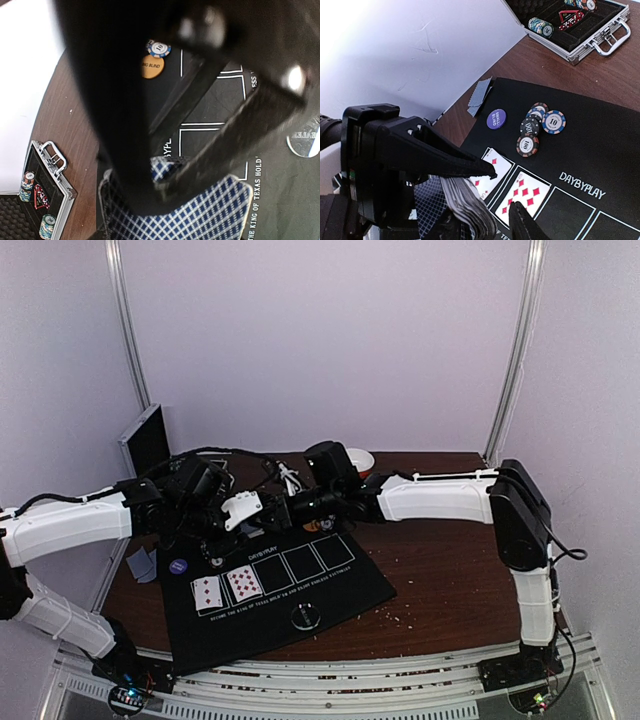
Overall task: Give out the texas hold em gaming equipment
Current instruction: Pick up the poker card from the face-down deck piles.
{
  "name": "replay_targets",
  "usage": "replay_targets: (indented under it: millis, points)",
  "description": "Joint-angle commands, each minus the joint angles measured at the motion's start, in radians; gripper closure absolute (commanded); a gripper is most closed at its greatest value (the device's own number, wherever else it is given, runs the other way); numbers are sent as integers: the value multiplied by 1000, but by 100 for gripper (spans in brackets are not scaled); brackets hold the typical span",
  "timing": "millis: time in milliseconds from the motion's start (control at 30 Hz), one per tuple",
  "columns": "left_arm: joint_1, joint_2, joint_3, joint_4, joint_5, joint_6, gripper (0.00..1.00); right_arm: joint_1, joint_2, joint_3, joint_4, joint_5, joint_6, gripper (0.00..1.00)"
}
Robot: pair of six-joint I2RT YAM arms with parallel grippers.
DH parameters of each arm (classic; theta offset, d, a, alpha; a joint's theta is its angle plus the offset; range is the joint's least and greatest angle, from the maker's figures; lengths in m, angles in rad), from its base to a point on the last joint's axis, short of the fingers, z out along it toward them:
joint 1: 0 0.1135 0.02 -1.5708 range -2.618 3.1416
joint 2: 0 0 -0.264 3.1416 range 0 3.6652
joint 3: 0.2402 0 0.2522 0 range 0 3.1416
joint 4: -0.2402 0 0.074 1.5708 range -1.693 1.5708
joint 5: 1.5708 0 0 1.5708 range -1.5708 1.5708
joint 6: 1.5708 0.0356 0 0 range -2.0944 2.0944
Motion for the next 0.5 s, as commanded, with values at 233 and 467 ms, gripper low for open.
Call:
replay_targets:
  millis: [233,467]
  points:
    - [-2,-3,5,57,1,2,53,-15,-86,-53,-43,50,-3,78]
    - [-2,-2,3,57,-2,2,53,-18,-102,-52,-74,82,-18,84]
